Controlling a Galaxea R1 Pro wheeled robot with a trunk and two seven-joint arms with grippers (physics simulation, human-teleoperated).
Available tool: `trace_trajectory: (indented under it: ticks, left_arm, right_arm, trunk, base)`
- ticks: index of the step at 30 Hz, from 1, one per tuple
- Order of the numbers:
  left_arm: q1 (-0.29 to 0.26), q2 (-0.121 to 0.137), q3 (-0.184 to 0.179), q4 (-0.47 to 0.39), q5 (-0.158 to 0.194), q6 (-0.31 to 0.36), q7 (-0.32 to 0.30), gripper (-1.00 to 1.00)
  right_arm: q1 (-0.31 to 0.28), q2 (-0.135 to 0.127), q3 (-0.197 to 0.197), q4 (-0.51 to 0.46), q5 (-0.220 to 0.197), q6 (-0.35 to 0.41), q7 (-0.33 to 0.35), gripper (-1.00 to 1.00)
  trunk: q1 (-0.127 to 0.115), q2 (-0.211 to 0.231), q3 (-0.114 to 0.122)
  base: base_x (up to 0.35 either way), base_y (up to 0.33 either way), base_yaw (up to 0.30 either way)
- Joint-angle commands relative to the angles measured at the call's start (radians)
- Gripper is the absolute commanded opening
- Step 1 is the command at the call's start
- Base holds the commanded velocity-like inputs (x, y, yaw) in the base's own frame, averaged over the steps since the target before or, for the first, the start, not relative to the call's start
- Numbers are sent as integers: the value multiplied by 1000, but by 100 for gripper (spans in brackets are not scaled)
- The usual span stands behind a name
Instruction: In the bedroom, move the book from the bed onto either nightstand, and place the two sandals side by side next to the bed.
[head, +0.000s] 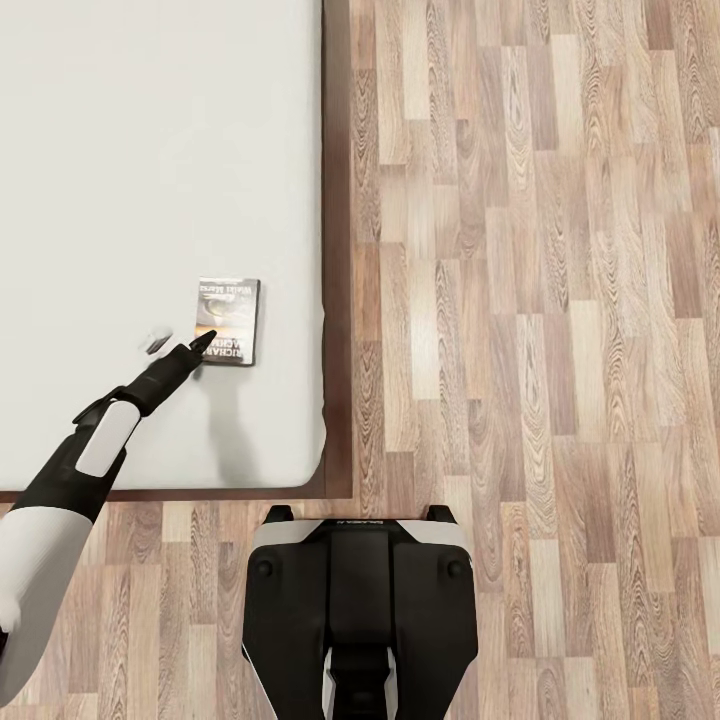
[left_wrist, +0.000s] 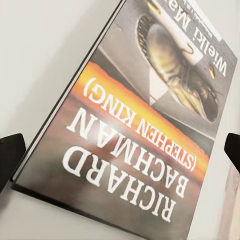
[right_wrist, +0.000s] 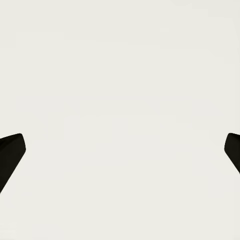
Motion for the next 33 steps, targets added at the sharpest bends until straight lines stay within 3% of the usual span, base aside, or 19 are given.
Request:
trace_trajectory:
  ticks: [1, 16, 33]
  left_arm:
    - [0, 1, -2, -1, 10, 5, -1, 100]
    - [0, 1, -4, -7, 10, 4, 0, 100]
    - [0, 0, -9, -19, -13, 5, 1, 100]
  right_arm:
    - [0, 0, 8, 2, -10, -4, 4, 100]
    - [0, 0, 8, 2, -10, -4, 4, 100]
    - [0, 0, 8, 2, -10, -4, 4, 100]
  trunk:
    - [1, -2, -1]
    - [1, -2, -1]
    - [1, -2, -1]
  base:
    - [0, 0, 0]
    - [0, 0, 0]
    - [0, 0, 0]
